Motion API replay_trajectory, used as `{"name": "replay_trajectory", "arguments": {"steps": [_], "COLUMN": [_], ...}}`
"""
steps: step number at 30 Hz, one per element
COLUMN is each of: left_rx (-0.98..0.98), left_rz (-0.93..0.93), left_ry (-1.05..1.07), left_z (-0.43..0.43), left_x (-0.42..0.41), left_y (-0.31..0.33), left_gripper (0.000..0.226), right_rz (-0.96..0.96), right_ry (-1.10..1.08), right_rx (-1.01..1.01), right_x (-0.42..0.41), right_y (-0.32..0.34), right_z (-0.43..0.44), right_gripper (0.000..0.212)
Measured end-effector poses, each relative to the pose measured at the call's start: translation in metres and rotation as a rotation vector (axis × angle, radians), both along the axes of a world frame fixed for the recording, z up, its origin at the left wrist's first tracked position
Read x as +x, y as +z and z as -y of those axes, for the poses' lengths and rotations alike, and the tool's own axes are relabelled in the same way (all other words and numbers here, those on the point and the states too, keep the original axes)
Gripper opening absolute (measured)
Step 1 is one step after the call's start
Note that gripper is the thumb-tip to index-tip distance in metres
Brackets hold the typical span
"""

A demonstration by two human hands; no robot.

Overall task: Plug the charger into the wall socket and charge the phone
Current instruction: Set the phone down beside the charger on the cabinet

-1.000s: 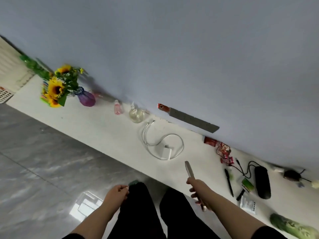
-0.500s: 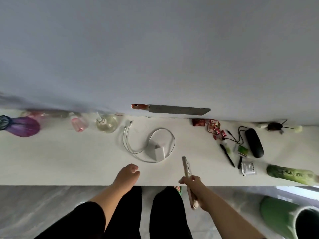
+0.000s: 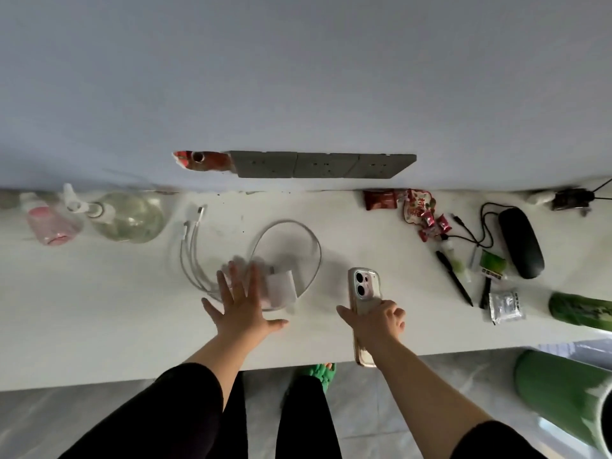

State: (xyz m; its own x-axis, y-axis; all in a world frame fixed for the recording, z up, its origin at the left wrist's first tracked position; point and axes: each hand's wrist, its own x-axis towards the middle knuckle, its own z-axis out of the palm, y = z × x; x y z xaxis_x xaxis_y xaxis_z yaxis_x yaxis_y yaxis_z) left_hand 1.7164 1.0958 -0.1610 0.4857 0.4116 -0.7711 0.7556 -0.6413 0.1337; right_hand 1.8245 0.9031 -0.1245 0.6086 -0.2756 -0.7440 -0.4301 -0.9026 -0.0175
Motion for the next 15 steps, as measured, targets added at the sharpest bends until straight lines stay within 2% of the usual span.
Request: {"name": "replay_trajectory", "arguments": {"steps": [4,8,15], "left_rx": [0.038,0.000,-0.028], "left_rz": [0.000,-0.094,-0.202], "left_ry": [0.048,0.046,0.059], "left_z": [0.009,0.007,0.005], "left_x": [0.003,0.009,0.018], "left_y": [-0.018,-0.024,-0.021], "left_gripper": [0.146,0.146,0.152], "right_rz": [0.120,0.287,0.434], "right_ry": [0.018,0.009,-0.035], "right_rx": [-0.062,-0.086,-0.091], "right_x": [0.002,-0.005,-0.024], "right_y": [-0.028,-0.047,-0.064], "right_z": [-0.001,-0.015,-0.031], "right_gripper": [0.104,0.100,0.107]}}
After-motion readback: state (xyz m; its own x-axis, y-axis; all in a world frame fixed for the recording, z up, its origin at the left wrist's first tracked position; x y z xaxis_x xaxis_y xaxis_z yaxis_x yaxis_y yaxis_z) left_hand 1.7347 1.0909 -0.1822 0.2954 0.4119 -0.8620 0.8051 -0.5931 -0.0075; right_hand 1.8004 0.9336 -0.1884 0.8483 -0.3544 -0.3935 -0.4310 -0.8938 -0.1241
